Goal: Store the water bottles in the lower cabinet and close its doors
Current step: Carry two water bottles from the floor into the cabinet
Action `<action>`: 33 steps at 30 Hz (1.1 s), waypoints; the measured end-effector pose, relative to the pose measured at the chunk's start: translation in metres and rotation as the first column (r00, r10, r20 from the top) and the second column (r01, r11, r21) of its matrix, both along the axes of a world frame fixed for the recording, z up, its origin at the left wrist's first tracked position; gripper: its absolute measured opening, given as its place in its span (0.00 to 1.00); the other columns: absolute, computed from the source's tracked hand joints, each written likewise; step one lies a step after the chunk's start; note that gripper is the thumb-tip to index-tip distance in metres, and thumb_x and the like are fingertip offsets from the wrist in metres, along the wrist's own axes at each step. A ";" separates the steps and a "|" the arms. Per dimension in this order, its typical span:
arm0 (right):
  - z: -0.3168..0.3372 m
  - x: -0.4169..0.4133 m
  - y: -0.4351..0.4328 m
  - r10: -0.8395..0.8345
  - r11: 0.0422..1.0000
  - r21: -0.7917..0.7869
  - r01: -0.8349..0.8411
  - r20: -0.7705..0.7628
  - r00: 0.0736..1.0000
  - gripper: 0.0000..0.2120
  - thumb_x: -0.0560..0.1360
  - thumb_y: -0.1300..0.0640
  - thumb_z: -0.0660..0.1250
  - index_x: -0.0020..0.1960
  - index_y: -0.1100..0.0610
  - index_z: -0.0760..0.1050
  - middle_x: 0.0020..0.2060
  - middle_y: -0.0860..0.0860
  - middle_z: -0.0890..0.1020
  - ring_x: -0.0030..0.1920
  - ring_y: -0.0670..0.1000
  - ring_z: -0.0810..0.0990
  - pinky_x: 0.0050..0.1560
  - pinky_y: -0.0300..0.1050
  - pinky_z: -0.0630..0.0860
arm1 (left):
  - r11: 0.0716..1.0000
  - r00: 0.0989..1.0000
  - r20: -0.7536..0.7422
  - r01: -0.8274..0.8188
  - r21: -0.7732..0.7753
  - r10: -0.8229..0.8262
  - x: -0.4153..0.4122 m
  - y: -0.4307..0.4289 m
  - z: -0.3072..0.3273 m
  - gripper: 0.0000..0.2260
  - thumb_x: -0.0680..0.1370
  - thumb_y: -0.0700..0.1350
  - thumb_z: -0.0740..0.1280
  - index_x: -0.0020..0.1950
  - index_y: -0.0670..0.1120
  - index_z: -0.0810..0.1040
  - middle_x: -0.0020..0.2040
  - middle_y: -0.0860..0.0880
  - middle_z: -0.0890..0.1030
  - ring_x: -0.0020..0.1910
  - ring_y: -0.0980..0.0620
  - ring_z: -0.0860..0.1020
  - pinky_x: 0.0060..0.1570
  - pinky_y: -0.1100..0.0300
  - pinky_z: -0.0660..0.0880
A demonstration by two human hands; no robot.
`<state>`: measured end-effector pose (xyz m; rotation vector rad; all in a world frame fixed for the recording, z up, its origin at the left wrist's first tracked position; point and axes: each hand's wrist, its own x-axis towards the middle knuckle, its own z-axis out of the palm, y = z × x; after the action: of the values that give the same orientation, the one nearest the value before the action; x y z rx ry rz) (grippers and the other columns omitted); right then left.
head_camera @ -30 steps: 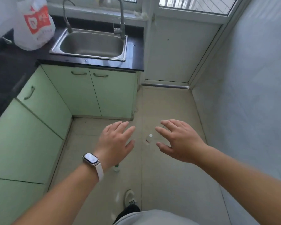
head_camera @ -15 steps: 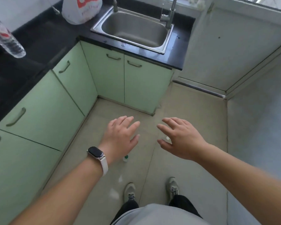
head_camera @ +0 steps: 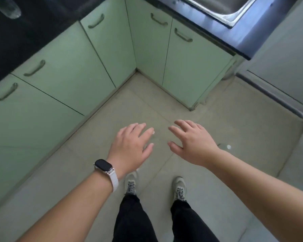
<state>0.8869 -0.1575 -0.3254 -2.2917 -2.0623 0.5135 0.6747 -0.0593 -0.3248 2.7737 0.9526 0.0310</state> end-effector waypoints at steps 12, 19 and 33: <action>-0.197 0.004 0.028 -0.075 0.997 0.003 0.076 -0.109 0.991 0.26 0.74 0.38 0.56 0.62 0.54 0.77 0.61 0.56 0.78 0.59 0.61 0.77 0.55 0.54 0.74 | 0.915 0.941 -0.096 -0.338 -0.220 0.325 0.002 -0.006 -0.206 0.22 0.79 0.55 0.61 0.68 0.45 0.77 0.66 0.44 0.79 0.65 0.42 0.76 0.60 0.47 0.75; -0.355 -0.011 0.027 -0.098 0.989 -0.123 0.088 -0.080 0.992 0.26 0.78 0.38 0.57 0.72 0.50 0.66 0.72 0.51 0.68 0.71 0.55 0.66 0.67 0.52 0.64 | 0.846 0.896 -0.096 -0.442 -0.299 0.434 -0.020 -0.002 -0.382 0.21 0.78 0.52 0.64 0.68 0.43 0.76 0.66 0.43 0.78 0.63 0.39 0.76 0.61 0.48 0.72; -0.614 -0.018 0.081 -0.372 0.927 -0.130 0.351 -0.225 0.900 0.39 0.75 0.37 0.65 0.78 0.53 0.54 0.73 0.53 0.66 0.70 0.56 0.68 0.64 0.54 0.69 | 0.618 0.783 -0.004 -0.494 -0.612 0.622 -0.046 0.009 -0.648 0.32 0.74 0.56 0.73 0.75 0.47 0.69 0.72 0.50 0.73 0.71 0.50 0.71 0.70 0.51 0.69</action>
<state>0.8685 -0.0765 -0.9394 -2.4300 -1.4831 0.8266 0.6288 -0.0506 -0.9729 1.7777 1.4465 0.1052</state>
